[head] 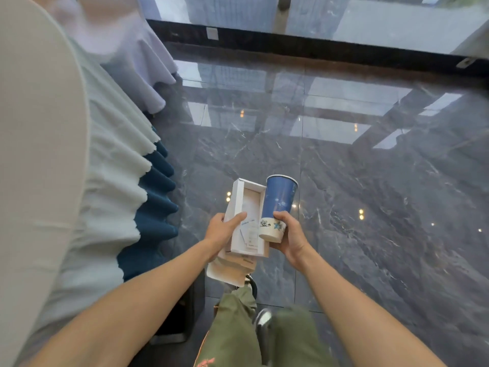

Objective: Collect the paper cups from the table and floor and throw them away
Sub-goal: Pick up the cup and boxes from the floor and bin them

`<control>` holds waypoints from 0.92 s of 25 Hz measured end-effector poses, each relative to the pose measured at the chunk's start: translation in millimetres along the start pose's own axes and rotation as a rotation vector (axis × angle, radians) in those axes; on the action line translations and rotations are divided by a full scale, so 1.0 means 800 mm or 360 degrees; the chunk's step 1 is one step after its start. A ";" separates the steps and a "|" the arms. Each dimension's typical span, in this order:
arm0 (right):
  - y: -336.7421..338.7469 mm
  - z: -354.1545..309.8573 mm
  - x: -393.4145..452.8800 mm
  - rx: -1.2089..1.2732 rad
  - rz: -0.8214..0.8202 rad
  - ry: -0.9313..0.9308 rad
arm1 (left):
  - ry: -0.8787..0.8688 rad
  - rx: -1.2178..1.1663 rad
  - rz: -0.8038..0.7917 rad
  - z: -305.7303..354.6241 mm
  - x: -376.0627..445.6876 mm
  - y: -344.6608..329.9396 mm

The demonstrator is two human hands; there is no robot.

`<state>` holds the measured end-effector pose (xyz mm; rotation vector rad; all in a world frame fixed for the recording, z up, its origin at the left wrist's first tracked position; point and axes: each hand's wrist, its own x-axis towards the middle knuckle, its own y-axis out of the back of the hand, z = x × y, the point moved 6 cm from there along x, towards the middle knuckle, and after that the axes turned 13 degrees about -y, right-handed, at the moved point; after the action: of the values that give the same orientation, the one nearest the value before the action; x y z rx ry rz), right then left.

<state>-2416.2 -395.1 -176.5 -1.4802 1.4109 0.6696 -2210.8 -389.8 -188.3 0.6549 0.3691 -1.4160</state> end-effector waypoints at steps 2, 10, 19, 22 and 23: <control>-0.020 0.029 -0.025 -0.0130 0.0011 0.0007 | -0.0025 -0.0071 0.0080 -0.020 -0.045 0.027; -0.088 0.203 -0.118 -0.0436 -0.0132 -0.0073 | -0.0039 -0.0162 0.0322 -0.151 -0.233 0.117; -0.153 0.366 -0.135 -0.0816 0.0049 -0.0159 | 0.0066 -0.0096 0.0621 -0.272 -0.345 0.231; -0.177 0.419 -0.105 -0.0889 0.0168 -0.0250 | 0.0203 -0.0119 0.0635 -0.347 -0.370 0.266; -0.185 0.440 -0.091 -0.0916 0.0231 -0.0289 | 0.0259 -0.0129 0.0632 -0.379 -0.378 0.280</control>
<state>-2211.1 -66.6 -214.9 -1.7021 1.2469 1.3508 -1990.5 40.1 -195.5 0.7334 0.3972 -0.9693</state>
